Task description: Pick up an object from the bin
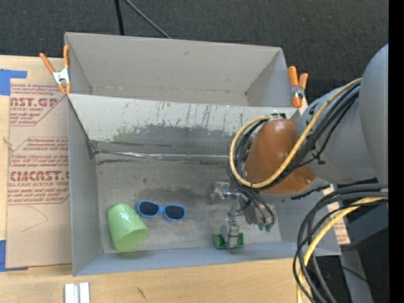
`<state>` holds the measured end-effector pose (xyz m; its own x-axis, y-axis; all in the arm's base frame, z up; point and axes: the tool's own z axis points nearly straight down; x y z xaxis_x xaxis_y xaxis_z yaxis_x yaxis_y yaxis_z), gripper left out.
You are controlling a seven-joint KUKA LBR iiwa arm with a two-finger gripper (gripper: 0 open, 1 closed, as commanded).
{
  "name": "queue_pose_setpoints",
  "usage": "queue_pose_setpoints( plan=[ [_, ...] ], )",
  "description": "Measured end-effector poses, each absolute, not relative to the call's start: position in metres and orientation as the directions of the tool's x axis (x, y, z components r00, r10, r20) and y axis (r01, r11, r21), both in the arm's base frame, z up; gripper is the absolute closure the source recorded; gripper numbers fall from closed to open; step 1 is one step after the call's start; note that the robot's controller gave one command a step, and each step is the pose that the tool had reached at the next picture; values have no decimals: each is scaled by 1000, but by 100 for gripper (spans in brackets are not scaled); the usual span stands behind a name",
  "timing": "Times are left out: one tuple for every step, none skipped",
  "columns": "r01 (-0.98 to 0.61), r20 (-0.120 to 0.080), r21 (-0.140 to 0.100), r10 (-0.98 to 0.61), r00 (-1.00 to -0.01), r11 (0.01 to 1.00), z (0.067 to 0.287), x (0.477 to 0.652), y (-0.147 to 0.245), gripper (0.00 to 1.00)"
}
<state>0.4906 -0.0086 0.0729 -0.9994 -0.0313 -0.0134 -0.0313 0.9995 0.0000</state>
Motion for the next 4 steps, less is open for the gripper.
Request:
queue_pose_setpoints(
  plan=[
    [-587, -11, -3, -587, -809, 809, 72, 489, -21, 0],
    [-789, -7, -4, -790, -614, 614, 72, 484, -34, 0],
    [-835, -5, -1, -835, -550, 550, 82, 485, -131, 0],
    [-841, -3, 2, -840, -542, 542, 81, 484, -128, 100]
  ],
)
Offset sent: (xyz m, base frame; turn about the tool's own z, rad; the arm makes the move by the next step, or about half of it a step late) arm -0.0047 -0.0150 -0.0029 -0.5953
